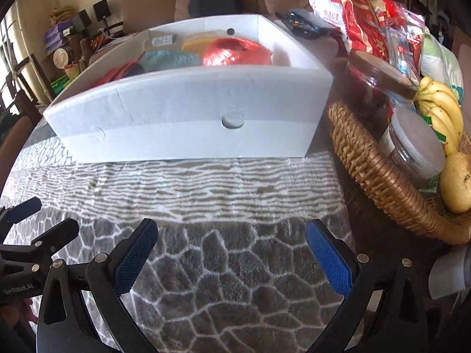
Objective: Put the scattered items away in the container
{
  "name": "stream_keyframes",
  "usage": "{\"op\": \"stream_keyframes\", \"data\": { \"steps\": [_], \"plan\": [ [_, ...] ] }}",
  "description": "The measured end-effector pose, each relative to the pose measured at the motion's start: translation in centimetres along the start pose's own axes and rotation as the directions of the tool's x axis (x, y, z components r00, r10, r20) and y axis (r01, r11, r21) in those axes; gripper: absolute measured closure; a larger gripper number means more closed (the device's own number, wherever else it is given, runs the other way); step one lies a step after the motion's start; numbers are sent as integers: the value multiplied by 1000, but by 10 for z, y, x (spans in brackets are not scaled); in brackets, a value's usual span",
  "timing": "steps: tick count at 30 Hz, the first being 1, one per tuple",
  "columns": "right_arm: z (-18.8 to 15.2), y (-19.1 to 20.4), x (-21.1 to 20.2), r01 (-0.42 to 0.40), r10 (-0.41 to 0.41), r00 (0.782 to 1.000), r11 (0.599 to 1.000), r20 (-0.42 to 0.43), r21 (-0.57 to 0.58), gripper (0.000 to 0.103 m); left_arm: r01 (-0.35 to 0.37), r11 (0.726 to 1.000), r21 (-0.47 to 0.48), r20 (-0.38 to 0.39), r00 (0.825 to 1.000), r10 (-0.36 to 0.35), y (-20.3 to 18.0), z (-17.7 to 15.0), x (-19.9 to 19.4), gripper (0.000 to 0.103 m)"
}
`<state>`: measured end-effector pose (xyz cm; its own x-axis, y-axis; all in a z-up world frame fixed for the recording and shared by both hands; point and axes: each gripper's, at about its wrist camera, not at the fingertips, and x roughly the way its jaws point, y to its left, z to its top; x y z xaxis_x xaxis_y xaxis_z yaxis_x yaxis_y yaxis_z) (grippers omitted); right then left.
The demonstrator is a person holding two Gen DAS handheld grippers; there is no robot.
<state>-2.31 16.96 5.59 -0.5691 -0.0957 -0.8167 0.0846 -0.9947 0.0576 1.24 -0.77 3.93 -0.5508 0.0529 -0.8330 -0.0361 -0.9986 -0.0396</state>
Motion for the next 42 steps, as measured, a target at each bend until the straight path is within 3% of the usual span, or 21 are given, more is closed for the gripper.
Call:
{"op": "stream_keyframes", "data": {
  "steps": [2, 7, 12, 18, 42],
  "plan": [
    [0, -3, 9, -3, 3, 1000, 1000, -11, 5, 0, -19, 1000, -11, -2, 1000, 19, -2, -2, 9, 0],
    [2, -2, 18, -10, 10, 999, 1000, 53, 0, 0, -53, 998, -38, 0, 999, 53, -3, -5, 25, 0],
    [-5, -5, 32, 8, -8, 1000, 1000, 30, -26, 0, -73, 996, -52, 15, 997, 74, -2, -4, 35, 0],
    [-10, -3, 32, 42, -41, 999, 997, 21, -60, 0, -80, 995, -60, 17, 997, 81, -4, -3, 37, 0],
    [-11, -3, 32, 37, -36, 999, 998, 22, -60, 0, -73, 995, -63, 17, 997, 74, -3, -2, 37, 0]
  ]
}}
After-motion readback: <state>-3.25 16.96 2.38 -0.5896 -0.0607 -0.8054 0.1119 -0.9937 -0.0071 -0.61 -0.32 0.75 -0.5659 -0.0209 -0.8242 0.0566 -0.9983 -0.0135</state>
